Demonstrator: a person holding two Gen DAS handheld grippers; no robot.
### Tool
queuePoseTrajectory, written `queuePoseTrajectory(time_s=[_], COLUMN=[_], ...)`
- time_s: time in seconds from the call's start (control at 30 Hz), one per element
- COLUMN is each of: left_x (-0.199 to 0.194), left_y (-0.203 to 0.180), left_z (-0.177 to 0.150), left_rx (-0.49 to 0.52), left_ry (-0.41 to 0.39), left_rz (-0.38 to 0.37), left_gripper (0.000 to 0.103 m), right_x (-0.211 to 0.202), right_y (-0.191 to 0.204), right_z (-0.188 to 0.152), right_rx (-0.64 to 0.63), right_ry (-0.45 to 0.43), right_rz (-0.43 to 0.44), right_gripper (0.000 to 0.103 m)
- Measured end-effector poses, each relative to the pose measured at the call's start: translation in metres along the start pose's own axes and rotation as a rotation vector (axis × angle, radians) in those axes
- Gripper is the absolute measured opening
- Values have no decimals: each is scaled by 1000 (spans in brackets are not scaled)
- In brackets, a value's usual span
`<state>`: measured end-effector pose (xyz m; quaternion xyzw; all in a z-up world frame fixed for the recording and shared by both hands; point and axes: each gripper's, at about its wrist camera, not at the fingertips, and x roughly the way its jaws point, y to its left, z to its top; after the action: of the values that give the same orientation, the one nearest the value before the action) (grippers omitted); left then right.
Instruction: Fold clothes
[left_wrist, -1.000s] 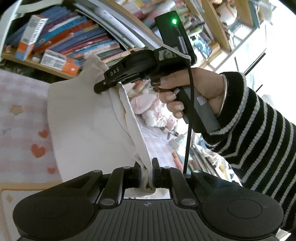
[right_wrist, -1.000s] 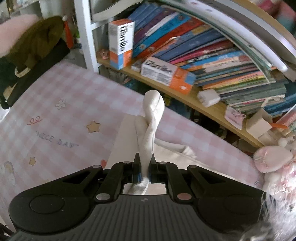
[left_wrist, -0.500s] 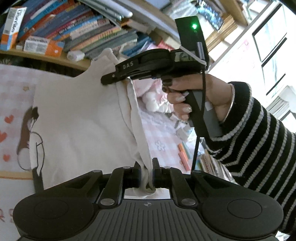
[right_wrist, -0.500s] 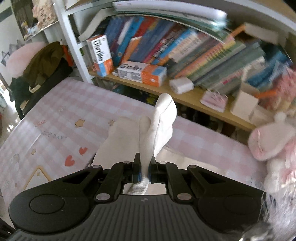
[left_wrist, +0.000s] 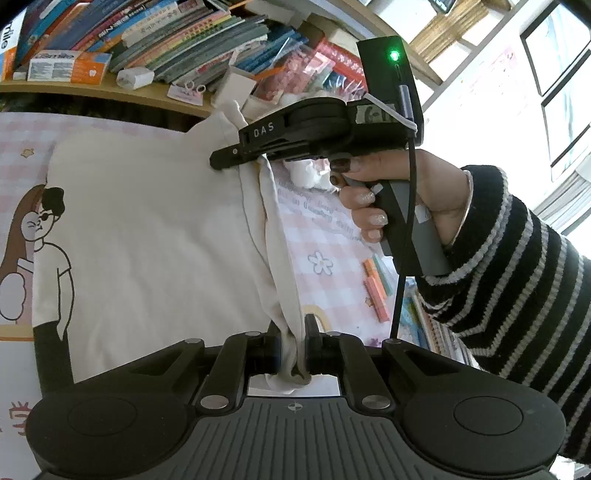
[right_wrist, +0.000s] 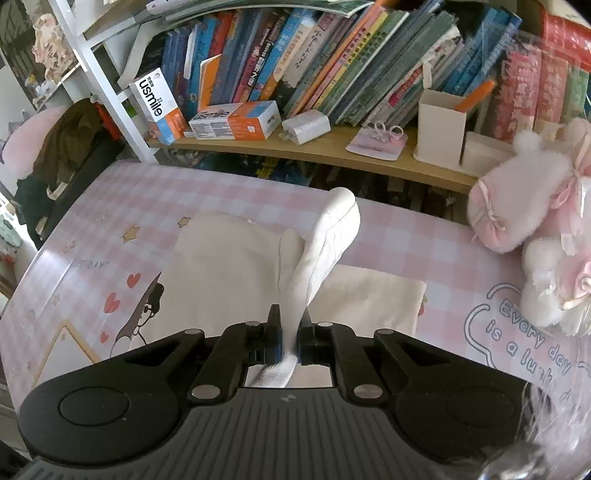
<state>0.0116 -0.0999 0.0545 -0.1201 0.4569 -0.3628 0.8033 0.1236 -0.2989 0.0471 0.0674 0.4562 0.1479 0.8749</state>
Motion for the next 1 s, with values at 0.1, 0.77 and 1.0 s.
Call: queuePoseTrajectory(time_s=[0.1,0.77,1.0], left_x=[5,21,3], left_y=[-3,-15,6], left_z=[2,-3,-19], left_rx=[5,-20,-85], left_ry=[10,74,38], left_rz=[8,-51,3], left_gripper=[9,22,42], right_x=[2,17,17], right_y=[-4,-28,-43], right_z=[-1,-10,-33], right_rx=[10,65,100], right_ry=[-2,21,52], right_rz=[12,19,-94], right_gripper=[7,7,33])
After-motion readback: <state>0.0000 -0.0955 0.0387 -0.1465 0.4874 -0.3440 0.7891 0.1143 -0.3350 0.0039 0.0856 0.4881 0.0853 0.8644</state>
